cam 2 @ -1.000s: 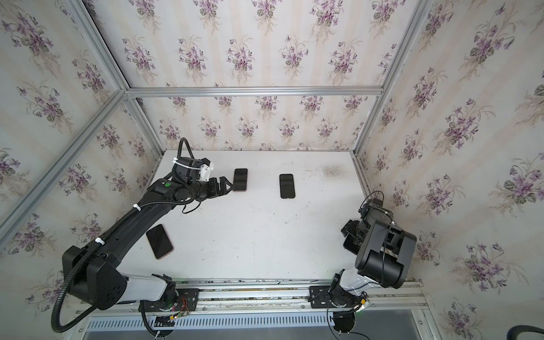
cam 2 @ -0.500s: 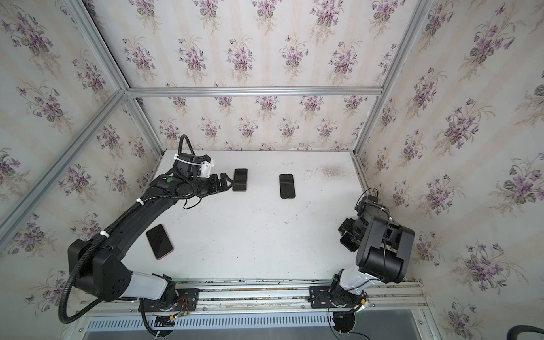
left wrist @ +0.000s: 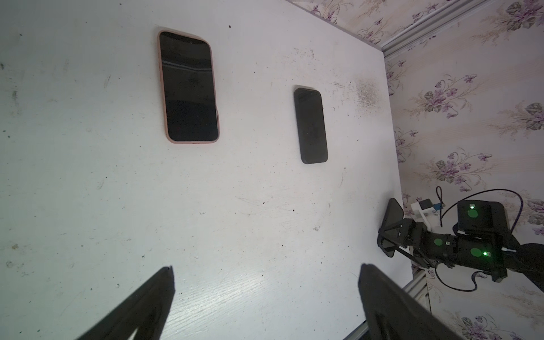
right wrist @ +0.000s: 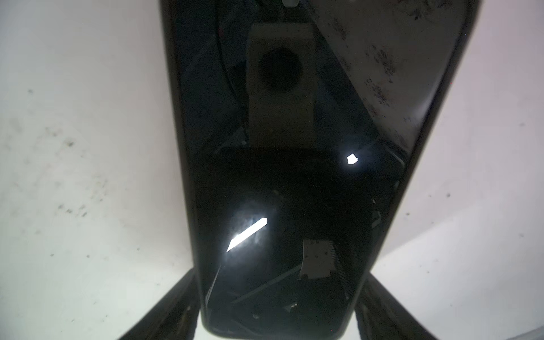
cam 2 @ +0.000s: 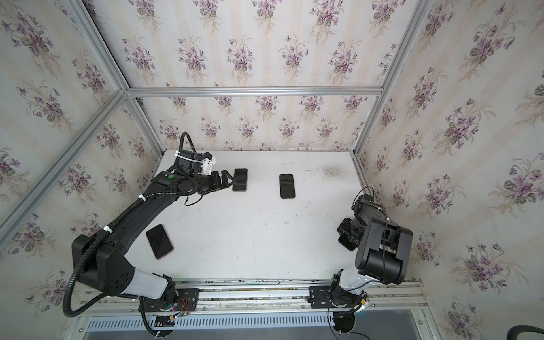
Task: Take the phone out of the phone case
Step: 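Close the right gripper on the black phone's end and lift it, then carry the black phone with the right gripper toward the left gripper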
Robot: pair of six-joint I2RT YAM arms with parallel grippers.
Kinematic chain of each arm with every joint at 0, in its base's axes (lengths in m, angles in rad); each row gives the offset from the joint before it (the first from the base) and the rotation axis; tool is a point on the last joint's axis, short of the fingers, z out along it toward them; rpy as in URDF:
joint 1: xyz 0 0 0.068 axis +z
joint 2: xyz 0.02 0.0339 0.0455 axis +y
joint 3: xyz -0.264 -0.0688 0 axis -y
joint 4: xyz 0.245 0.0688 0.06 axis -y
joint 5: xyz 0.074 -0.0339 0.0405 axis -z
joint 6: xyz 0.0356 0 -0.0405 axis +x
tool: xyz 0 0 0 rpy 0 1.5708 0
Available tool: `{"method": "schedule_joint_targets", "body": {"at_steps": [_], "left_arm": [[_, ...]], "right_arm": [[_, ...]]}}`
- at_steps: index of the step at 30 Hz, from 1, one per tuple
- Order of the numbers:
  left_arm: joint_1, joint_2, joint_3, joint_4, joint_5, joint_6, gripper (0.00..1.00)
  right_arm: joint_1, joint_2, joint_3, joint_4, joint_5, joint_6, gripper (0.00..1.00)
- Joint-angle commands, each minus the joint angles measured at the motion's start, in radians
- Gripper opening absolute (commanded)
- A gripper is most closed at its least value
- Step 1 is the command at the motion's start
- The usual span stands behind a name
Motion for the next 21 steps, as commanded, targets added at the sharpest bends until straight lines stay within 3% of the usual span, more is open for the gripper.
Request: {"method": "schedule_joint_targets", "body": {"at_steps": [1, 15, 21], "left_arm": [[0.000, 0.011, 0.022, 0.017, 0.031, 0.001, 1.00], [-0.046, 0.102, 0.109, 0.068, 0.126, -0.037, 1.00], [-0.101, 0.169, 0.165, 0.095, 0.166, -0.067, 1.00]], "right_arm": [[0.038, -0.037, -0.009, 0.022, -0.035, -0.018, 0.69], [0.341, -0.240, -0.073, 0.237, -0.140, 0.028, 0.55], [0.476, -0.288, -0.077, 0.312, -0.128, 0.041, 0.50]]}}
